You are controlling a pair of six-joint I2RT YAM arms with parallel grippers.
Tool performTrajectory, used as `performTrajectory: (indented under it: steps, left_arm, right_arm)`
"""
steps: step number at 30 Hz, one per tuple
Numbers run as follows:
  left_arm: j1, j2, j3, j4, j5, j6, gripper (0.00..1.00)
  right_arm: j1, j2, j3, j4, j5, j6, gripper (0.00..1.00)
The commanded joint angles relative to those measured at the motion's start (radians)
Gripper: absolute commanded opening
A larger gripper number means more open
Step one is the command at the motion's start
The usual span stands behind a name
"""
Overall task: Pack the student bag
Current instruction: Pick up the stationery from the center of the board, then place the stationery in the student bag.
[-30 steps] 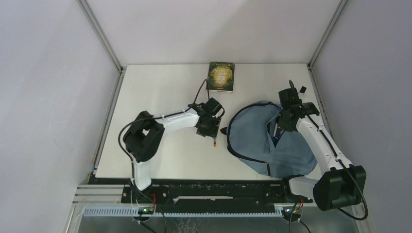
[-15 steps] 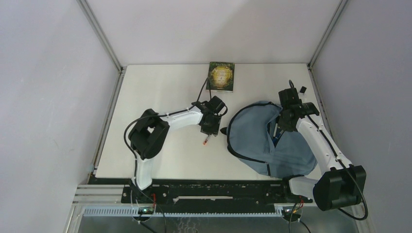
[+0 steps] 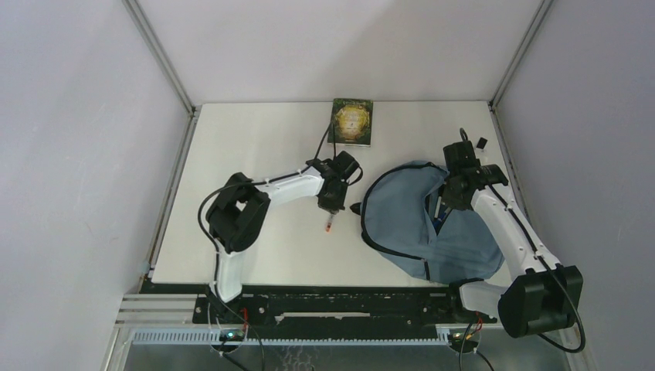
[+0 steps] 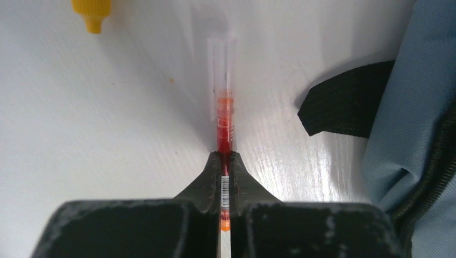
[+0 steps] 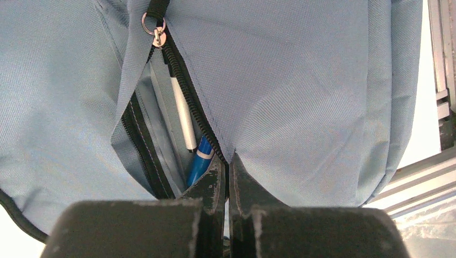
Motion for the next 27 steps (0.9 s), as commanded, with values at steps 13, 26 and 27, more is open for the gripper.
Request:
performTrajectory:
  steps: [13, 26, 27]
  left_arm:
    - [-0.007, -0.17, 0.29, -0.029, 0.471, 0.057, 0.0]
    - [-0.146, 0.136, 0.537, 0.212, 0.939, -0.307, 0.0]
    - [-0.146, 0.157, 0.542, 0.225, 0.938, -0.321, 0.0]
  right_arm:
    - [-0.006, -0.052, 0.005, 0.042, -0.003, -0.009, 0.0]
    - [-0.007, -0.066, 0.005, 0.04, -0.014, -0.004, 0.0]
    - [-0.007, -0.066, 0.005, 0.04, -0.013, -0.006, 0.0]
